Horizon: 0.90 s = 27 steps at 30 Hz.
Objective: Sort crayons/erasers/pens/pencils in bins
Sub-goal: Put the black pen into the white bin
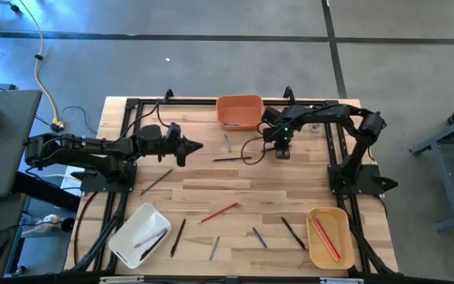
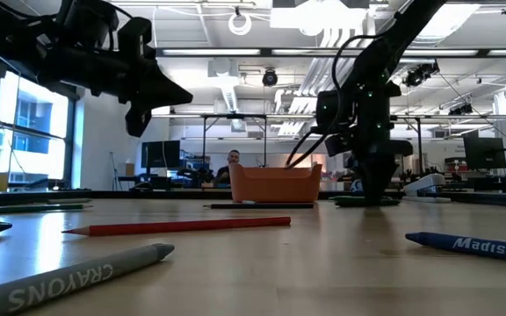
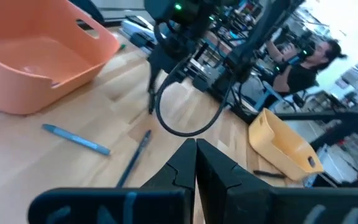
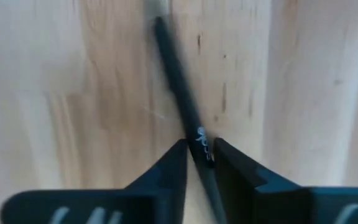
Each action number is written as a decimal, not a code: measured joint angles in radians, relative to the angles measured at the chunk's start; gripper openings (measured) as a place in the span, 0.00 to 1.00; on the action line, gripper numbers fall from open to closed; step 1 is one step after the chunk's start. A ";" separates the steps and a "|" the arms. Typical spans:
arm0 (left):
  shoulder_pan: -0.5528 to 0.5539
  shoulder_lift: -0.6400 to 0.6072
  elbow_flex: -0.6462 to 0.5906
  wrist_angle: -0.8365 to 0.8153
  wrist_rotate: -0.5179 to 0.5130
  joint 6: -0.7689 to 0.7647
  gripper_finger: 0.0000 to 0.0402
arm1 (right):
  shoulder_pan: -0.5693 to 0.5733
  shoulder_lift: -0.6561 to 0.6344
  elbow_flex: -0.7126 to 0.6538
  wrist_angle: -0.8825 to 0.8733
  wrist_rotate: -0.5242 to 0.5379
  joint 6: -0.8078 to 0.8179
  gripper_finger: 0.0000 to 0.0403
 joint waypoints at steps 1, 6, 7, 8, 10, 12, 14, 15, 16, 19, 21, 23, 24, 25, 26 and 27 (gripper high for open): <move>0.003 0.000 0.000 0.000 -0.006 -0.025 0.00 | 0.000 0.000 -0.001 -0.001 -0.014 0.035 0.14; 0.011 0.000 0.000 0.001 0.002 -0.086 0.00 | 0.005 -0.037 -0.015 -0.002 -0.128 0.180 0.03; 0.011 0.000 0.000 0.003 0.004 -0.092 0.00 | 0.006 -0.058 -0.015 0.010 -0.158 0.209 0.02; 0.011 0.000 0.000 0.009 0.004 -0.104 0.00 | 0.007 -0.083 -0.012 0.022 -0.184 0.242 0.01; 0.011 0.000 0.000 0.030 -0.004 -0.124 0.00 | 0.015 -0.129 -0.010 0.036 -0.210 0.300 0.01; 0.012 0.000 0.000 0.062 -0.005 -0.145 0.00 | 0.037 -0.179 -0.012 0.051 -0.218 0.355 0.02; 0.011 0.000 0.000 0.091 -0.004 -0.177 0.00 | 0.060 -0.229 -0.011 0.117 -0.237 0.435 0.03; 0.011 0.000 0.000 0.113 -0.004 -0.199 0.00 | 0.070 -0.249 -0.011 0.152 -0.258 0.478 0.03; 0.008 0.000 0.000 0.144 -0.004 -0.219 0.01 | 0.083 -0.266 -0.011 0.203 -0.276 0.520 0.03; -0.010 0.000 0.006 0.210 -0.003 -0.221 0.05 | 0.126 -0.303 -0.011 0.416 -0.285 0.659 0.03; -0.022 0.000 0.027 0.213 0.001 -0.197 0.08 | 0.155 -0.308 -0.011 0.569 -0.286 0.759 0.03; -0.034 0.000 0.056 0.212 0.003 -0.170 0.13 | 0.180 -0.308 -0.011 0.720 -0.285 0.842 0.03; -0.039 0.000 0.072 0.209 0.001 -0.157 0.16 | 0.193 -0.309 -0.011 0.788 -0.280 0.875 0.03; -0.045 0.002 0.088 0.206 -0.004 -0.142 0.18 | 0.204 -0.308 -0.010 0.849 -0.267 0.901 0.03; -0.051 0.010 0.107 0.206 -0.010 -0.126 0.21 | 0.215 -0.308 -0.010 0.903 -0.254 0.924 0.03; -0.057 0.018 0.124 0.202 -0.017 -0.111 0.24 | 0.225 -0.308 -0.010 0.946 -0.247 0.940 0.03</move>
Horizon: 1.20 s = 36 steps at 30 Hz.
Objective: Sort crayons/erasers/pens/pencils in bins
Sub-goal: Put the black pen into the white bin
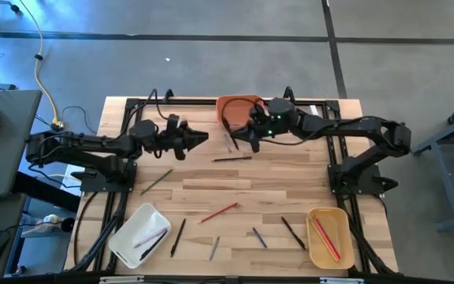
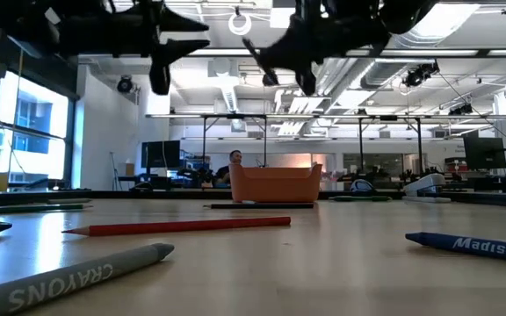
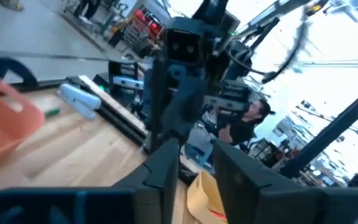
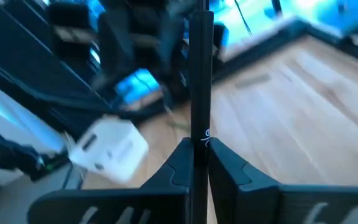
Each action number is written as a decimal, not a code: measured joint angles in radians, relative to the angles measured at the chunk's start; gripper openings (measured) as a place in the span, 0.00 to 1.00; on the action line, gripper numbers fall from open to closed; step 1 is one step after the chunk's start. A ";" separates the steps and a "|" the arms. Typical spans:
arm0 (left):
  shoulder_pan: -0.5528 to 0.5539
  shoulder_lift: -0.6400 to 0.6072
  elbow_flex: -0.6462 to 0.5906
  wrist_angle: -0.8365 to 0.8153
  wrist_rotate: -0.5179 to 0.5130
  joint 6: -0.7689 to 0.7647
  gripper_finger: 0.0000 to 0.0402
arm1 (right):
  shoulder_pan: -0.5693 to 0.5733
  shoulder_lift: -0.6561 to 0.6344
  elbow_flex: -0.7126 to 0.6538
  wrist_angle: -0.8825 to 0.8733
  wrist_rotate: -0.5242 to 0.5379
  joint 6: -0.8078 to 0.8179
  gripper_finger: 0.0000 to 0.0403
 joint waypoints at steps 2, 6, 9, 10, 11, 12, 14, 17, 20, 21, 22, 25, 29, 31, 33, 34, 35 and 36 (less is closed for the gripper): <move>-0.002 0.011 0.027 -0.017 -0.001 0.026 0.28 | 0.019 0.000 0.000 0.063 0.032 0.015 0.03; -0.002 0.053 0.098 -0.045 0.007 0.058 0.36 | 0.053 0.001 0.001 0.141 0.063 0.024 0.03; -0.001 0.091 0.151 -0.050 0.015 0.088 0.40 | 0.079 0.001 0.001 0.149 0.084 0.023 0.03; -0.002 0.104 0.171 -0.044 0.019 0.100 0.41 | 0.086 0.001 0.001 0.149 0.087 0.023 0.03; -0.002 0.116 0.187 -0.044 0.026 0.111 0.42 | 0.092 0.001 0.001 0.151 0.088 0.018 0.02; -0.002 0.129 0.203 -0.046 0.034 0.121 0.43 | 0.099 0.001 0.001 0.152 0.097 0.011 0.02; -0.002 0.161 0.238 -0.048 0.050 0.128 0.44 | 0.109 0.001 0.001 0.151 0.109 0.007 0.02; -0.002 0.198 0.288 -0.046 0.082 0.128 0.44 | 0.119 0.001 0.001 0.153 0.111 0.004 0.02; -0.002 0.231 0.315 -0.036 0.090 0.138 0.43 | 0.120 0.001 0.002 0.151 0.105 -0.006 0.02; -0.002 0.239 0.321 -0.021 0.094 0.148 0.42 | 0.120 0.001 0.002 0.152 0.103 -0.013 0.02; -0.005 0.243 0.326 -0.006 0.094 0.154 0.41 | 0.120 0.001 0.002 0.152 0.103 -0.020 0.02; -0.008 0.244 0.328 0.005 0.094 0.158 0.33 | 0.121 0.001 0.002 0.164 0.099 -0.020 0.02; -0.021 0.245 0.328 0.003 0.106 0.190 0.15 | 0.127 -0.001 0.002 0.168 0.083 -0.045 0.03; -0.025 0.245 0.328 0.002 0.107 0.206 0.06 | 0.129 -0.001 0.002 0.170 0.076 -0.052 0.05; -0.025 0.245 0.328 0.000 0.106 0.205 0.03 | 0.129 -0.001 0.002 0.171 0.078 -0.048 0.09; -0.025 0.245 0.328 -0.001 0.104 0.205 0.04 | 0.129 -0.001 0.002 0.171 0.081 -0.049 0.11; -0.025 0.245 0.327 -0.001 0.104 0.204 0.04 | 0.132 -0.001 0.002 0.170 0.086 -0.053 0.14; -0.024 0.244 0.327 -0.001 0.106 0.202 0.05 | 0.135 -0.002 0.002 0.167 0.094 -0.053 0.17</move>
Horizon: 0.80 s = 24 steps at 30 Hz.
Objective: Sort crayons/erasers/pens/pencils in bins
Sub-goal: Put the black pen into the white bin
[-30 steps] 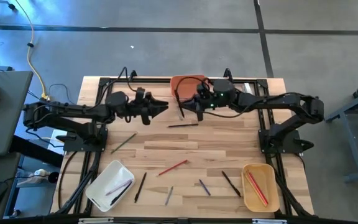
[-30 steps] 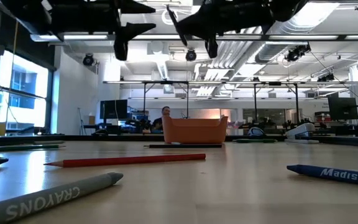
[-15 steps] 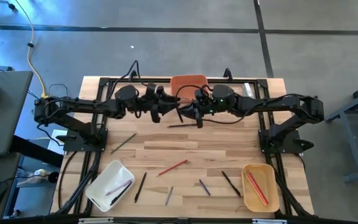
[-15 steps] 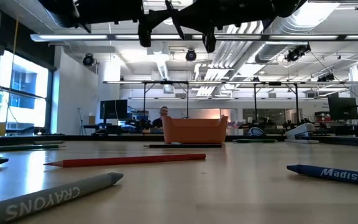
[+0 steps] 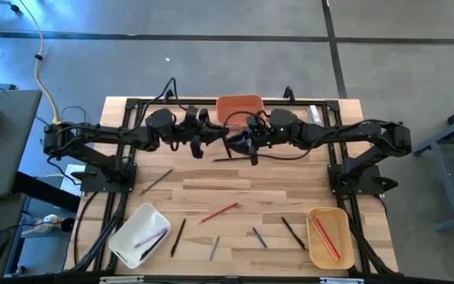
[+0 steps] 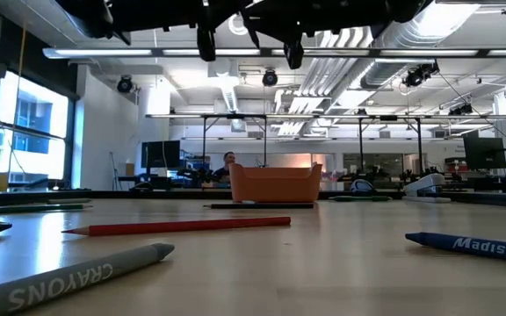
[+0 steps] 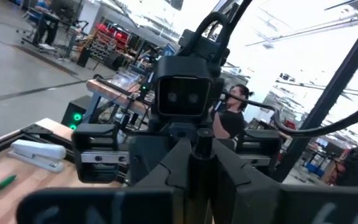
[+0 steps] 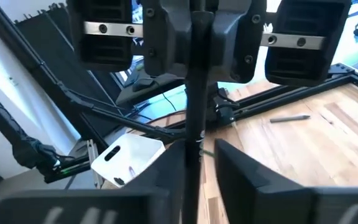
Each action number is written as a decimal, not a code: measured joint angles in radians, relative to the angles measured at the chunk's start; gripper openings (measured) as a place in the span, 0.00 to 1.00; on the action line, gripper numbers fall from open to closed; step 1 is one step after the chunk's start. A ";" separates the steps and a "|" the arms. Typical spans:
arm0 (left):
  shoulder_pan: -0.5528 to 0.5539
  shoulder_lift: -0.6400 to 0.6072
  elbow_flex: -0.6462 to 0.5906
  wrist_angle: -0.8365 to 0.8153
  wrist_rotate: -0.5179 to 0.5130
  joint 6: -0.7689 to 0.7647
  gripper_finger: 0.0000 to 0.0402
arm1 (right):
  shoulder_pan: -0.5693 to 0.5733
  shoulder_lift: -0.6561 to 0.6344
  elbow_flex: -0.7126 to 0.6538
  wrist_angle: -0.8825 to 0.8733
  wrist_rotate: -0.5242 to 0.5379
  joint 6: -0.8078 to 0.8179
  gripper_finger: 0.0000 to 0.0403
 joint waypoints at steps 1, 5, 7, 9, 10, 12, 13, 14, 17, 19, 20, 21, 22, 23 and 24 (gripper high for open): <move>0.005 -0.006 0.000 -0.004 0.006 0.000 0.05 | 0.001 -0.001 0.000 -0.004 0.010 0.001 0.21; 0.030 -0.039 -0.001 -0.052 0.040 0.000 0.03 | -0.004 -0.004 0.004 -0.036 0.090 0.008 0.35; 0.036 -0.074 -0.001 -0.120 0.057 0.007 0.03 | -0.012 -0.003 0.002 -0.069 0.138 0.013 0.40; 0.034 -0.119 0.000 -0.225 0.066 0.041 0.03 | -0.026 -0.001 0.001 -0.098 0.146 0.007 0.45; 0.034 -0.140 0.001 -0.287 0.067 0.052 0.03 | -0.033 -0.002 0.001 -0.117 0.145 0.000 0.46; 0.028 -0.181 0.000 -0.417 0.058 0.048 0.03 | -0.047 -0.003 0.001 -0.170 0.140 -0.002 0.47; 0.024 -0.205 0.003 -0.481 0.050 0.037 0.03 | -0.054 -0.003 0.001 -0.199 0.137 -0.008 0.47; 0.016 -0.228 0.017 -0.557 0.048 0.022 0.03 | -0.061 -0.003 0.001 -0.222 0.136 -0.024 0.46; -0.027 -0.289 0.082 -0.795 0.041 -0.005 0.03 | -0.077 -0.005 0.001 -0.263 0.134 -0.070 0.39; -0.074 -0.309 0.136 -0.939 0.001 -0.021 0.03 | -0.084 -0.005 0.001 -0.280 0.126 -0.120 0.31; -0.102 -0.315 0.163 -1.017 -0.033 -0.042 0.03 | -0.086 -0.005 0.001 -0.286 0.123 -0.145 0.27; -0.133 -0.318 0.188 -1.084 -0.060 -0.064 0.03 | -0.088 -0.005 0.001 -0.291 0.127 -0.165 0.23; -0.167 -0.322 0.213 -1.154 -0.081 -0.088 0.03 | -0.090 -0.005 0.001 -0.296 0.131 -0.188 0.18; -0.201 -0.324 0.235 -1.225 -0.100 -0.119 0.03 | -0.094 -0.005 0.001 -0.297 0.132 -0.210 0.13; -0.238 -0.326 0.257 -1.291 -0.110 -0.156 0.03 | -0.098 -0.005 0.001 -0.296 0.137 -0.231 0.09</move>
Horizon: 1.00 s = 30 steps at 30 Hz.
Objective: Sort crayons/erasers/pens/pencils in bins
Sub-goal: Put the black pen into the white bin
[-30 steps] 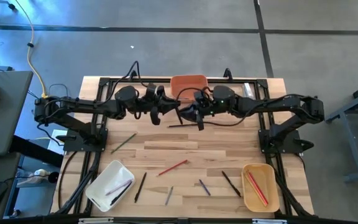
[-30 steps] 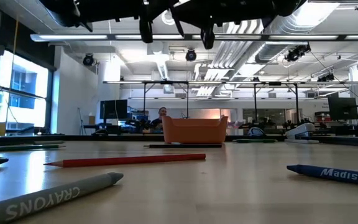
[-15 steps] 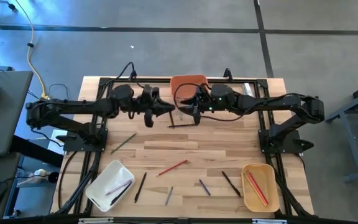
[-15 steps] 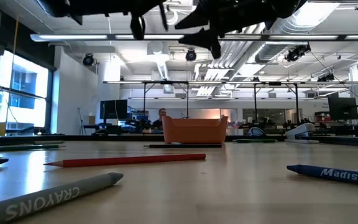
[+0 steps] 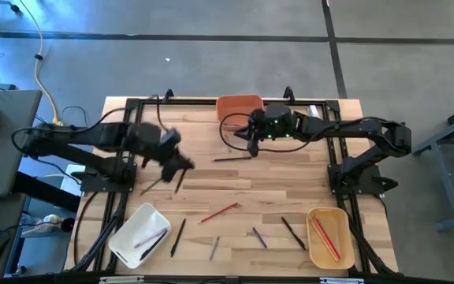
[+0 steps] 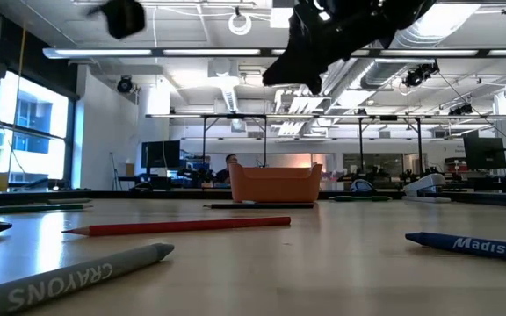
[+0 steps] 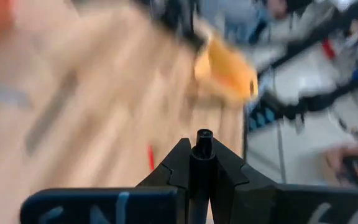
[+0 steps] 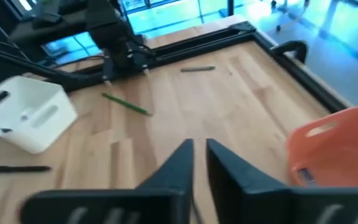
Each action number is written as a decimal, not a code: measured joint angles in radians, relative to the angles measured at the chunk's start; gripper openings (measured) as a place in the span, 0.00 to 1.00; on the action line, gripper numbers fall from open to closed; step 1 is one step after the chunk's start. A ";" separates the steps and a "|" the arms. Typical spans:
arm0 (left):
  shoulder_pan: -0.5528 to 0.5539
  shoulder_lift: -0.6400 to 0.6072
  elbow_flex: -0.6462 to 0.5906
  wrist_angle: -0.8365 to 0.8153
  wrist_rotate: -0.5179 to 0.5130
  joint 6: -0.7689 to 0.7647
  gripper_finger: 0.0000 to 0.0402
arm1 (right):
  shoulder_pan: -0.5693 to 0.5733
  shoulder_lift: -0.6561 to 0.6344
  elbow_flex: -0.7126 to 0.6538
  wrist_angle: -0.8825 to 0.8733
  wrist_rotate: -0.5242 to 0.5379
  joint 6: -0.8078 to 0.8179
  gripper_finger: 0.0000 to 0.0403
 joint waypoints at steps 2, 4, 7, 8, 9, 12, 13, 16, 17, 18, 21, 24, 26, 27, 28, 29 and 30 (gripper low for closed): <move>-0.094 0.000 0.036 -0.129 -0.024 -0.093 0.03 | -0.007 0.000 0.000 0.002 0.002 -0.035 0.03; -0.200 0.000 0.060 -0.234 -0.057 -0.196 0.03 | -0.015 0.000 0.000 0.000 0.000 -0.059 0.02; -0.372 0.001 0.067 -0.295 -0.110 -0.374 0.03 | -0.028 0.000 0.000 -0.007 -0.017 -0.074 0.04; -0.426 0.003 0.063 -0.308 -0.134 -0.432 0.03 | -0.031 0.000 0.000 -0.012 -0.017 -0.083 0.04; -0.478 0.009 0.061 -0.318 -0.159 -0.486 0.03 | -0.034 0.000 0.000 -0.015 -0.017 -0.086 0.04; -0.624 0.036 0.042 -0.380 -0.237 -0.632 0.03 | -0.037 0.000 0.000 -0.015 -0.007 -0.085 0.02; -0.669 0.050 0.034 -0.400 -0.260 -0.678 0.03 | -0.037 -0.001 0.000 -0.016 -0.004 -0.086 0.01; -0.769 0.079 -0.025 -0.407 -0.298 -0.793 0.03 | -0.037 -0.001 0.000 -0.016 0.013 -0.083 0.00; -0.791 0.085 -0.051 -0.405 -0.300 -0.823 0.03 | -0.035 -0.001 0.000 -0.016 0.019 -0.083 0.00; -0.809 0.090 -0.078 -0.390 -0.302 -0.858 0.03 | -0.031 -0.001 0.000 -0.018 0.035 -0.082 0.00; -0.856 0.101 -0.172 -0.321 -0.316 -0.948 0.03 | -0.023 -0.001 0.000 -0.019 0.074 -0.080 0.00; -0.898 0.106 -0.258 -0.195 -0.328 -1.022 0.03 | -0.017 -0.001 -0.001 -0.016 0.095 -0.065 0.00; -0.923 0.115 -0.307 -0.149 -0.338 -1.068 0.03 | -0.017 -0.001 -0.001 -0.012 0.098 -0.051 0.00; -0.931 0.126 -0.324 -0.140 -0.339 -1.095 0.03 | -0.017 -0.001 -0.001 -0.012 0.098 -0.051 0.00; -0.940 0.134 -0.338 -0.145 -0.342 -1.122 0.03 | -0.017 -0.001 -0.001 -0.012 0.098 -0.051 0.00; -0.948 0.141 -0.348 -0.149 -0.347 -1.144 0.03 | -0.017 -0.001 -0.001 -0.012 0.099 -0.052 0.00; -0.954 0.150 -0.358 -0.146 -0.352 -1.163 0.03 | -0.017 -0.001 -0.001 -0.012 0.102 -0.052 0.00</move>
